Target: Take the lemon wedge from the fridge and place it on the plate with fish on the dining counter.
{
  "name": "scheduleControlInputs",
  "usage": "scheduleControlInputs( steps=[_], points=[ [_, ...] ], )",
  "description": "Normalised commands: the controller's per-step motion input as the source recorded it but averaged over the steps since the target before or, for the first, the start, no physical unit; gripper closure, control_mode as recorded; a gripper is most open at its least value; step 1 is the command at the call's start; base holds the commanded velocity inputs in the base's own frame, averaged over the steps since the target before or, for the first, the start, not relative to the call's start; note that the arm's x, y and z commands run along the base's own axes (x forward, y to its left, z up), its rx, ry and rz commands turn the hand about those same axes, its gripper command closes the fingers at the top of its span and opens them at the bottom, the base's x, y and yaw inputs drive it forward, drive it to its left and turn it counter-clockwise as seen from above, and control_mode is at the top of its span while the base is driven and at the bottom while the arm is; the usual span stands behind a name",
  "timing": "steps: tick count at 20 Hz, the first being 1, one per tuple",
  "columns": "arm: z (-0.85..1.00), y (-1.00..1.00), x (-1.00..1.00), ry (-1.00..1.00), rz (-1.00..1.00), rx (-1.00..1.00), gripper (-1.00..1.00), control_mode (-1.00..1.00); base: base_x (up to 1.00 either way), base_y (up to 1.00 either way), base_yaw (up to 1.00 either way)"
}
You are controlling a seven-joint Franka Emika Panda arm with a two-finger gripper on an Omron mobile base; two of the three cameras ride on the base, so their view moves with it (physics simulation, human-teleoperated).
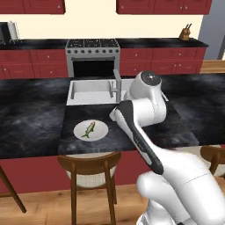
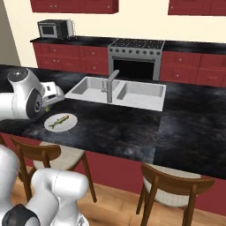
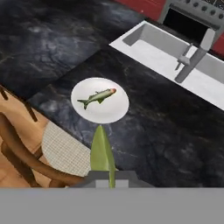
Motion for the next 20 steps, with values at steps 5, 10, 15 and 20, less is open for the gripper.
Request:
scheduleControlInputs(
  steps=[5,10,15,20],
  points=[
    [-0.49,0.05,0.95,0.17,-0.04,0.0,1.0,-1.0,0.0,0.0,0.0],
    [-0.93,0.34,0.73,0.19,-0.05,-0.02,1.0,-1.0,0.0,0.0,0.0],
    [-0.62,0.53,0.87,0.03,-0.11,0.0,1.0,-1.0,0.0,0.0,0.0],
    [-0.32,0.06,0.69,0.0,-0.19,0.01,1.0,-1.0,0.0,0.0,0.0]
  ],
)
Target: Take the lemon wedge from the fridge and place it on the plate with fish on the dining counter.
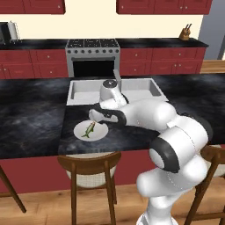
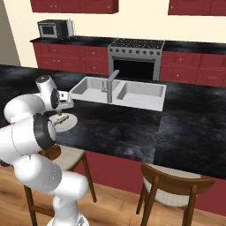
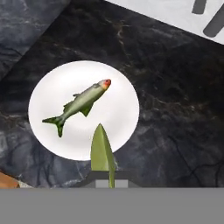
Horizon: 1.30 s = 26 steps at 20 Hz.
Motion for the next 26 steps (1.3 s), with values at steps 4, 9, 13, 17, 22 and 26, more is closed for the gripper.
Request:
scheduleControlInputs(
  steps=[4,9,13,17,22,26],
  points=[
    [-0.32,0.0,0.39,0.02,-0.27,0.07,1.0,-1.0,0.0,0.0,0.0],
    [-0.06,-0.04,0.0,0.1,-0.12,0.11,1.0,-1.0,0.0,0.0,0.0],
    [-0.18,-0.1,0.0,0.11,-0.09,0.08,1.0,-1.0,0.0,0.0,0.0],
    [-0.49,-0.23,0.0,0.13,-0.11,0.04,1.0,-1.0,0.0,0.0,0.0],
    [-0.33,0.05,0.1,0.08,-0.11,0.02,1.0,-1.0,0.0,0.0,0.0],
    [-0.12,0.36,0.26,0.01,-0.15,0.01,1.0,-1.0,0.0,0.0,0.0]
  ],
)
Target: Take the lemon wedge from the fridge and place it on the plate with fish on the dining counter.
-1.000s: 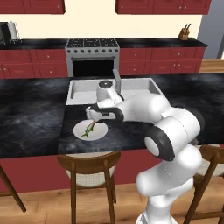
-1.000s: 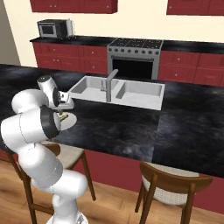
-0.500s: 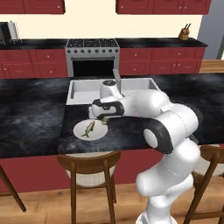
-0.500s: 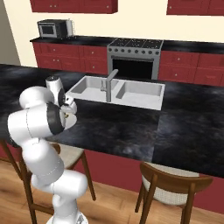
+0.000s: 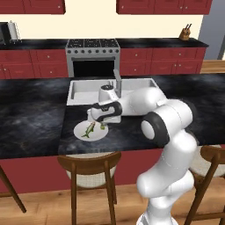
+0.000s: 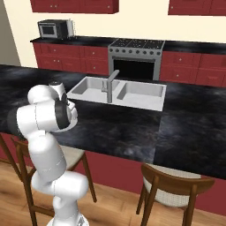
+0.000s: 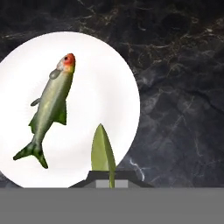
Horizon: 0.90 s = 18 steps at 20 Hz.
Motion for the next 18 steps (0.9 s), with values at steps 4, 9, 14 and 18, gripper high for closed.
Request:
scheduleControlInputs(
  steps=[4,9,14,18],
  points=[
    [-0.28,0.25,0.33,0.0,-0.15,0.0,1.0,-1.0,0.0,0.0,0.0],
    [-0.34,0.04,0.32,0.0,-0.14,0.01,1.0,-1.0,0.0,0.0,0.0],
    [-0.24,0.2,0.4,0.0,-0.15,0.03,1.0,-1.0,0.0,0.0,0.0],
    [-0.21,0.17,0.34,0.0,-0.13,0.02,-1.0,-1.0,0.0,0.0,0.0]
  ],
)
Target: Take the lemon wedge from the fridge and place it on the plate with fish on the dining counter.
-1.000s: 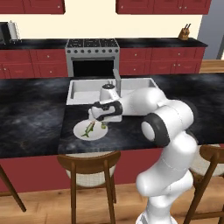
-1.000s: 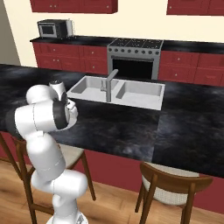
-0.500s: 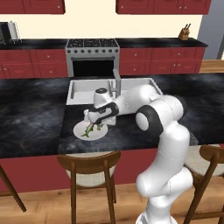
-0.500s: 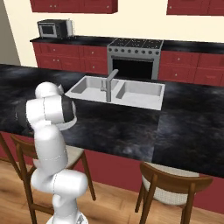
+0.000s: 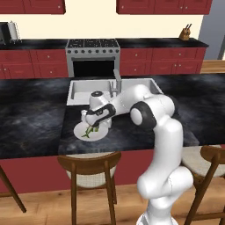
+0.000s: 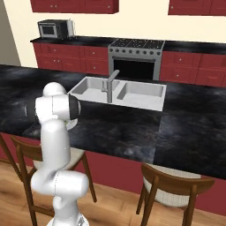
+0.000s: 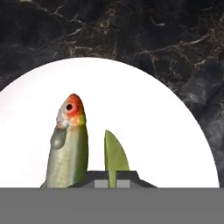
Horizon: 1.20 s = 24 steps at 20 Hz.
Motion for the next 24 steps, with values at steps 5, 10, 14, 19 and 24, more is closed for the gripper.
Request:
scheduleControlInputs(
  steps=[5,10,14,19,24],
  points=[
    [0.35,0.02,0.04,0.0,-0.05,0.02,-1.0,-1.0,0.0,0.0,0.0],
    [0.79,-0.5,-0.82,-0.04,-0.05,0.02,-1.0,-1.0,0.0,0.0,0.0],
    [0.04,-1.0,-1.0,-0.05,0.0,0.03,-1.0,-1.0,0.0,0.0,0.0],
    [0.37,-1.0,-1.0,-0.25,0.01,0.02,-1.0,-1.0,0.0,0.0,0.0],
    [1.0,-0.87,-1.0,-0.49,0.03,0.06,-1.0,-1.0,0.0,0.0,0.0]
  ],
)
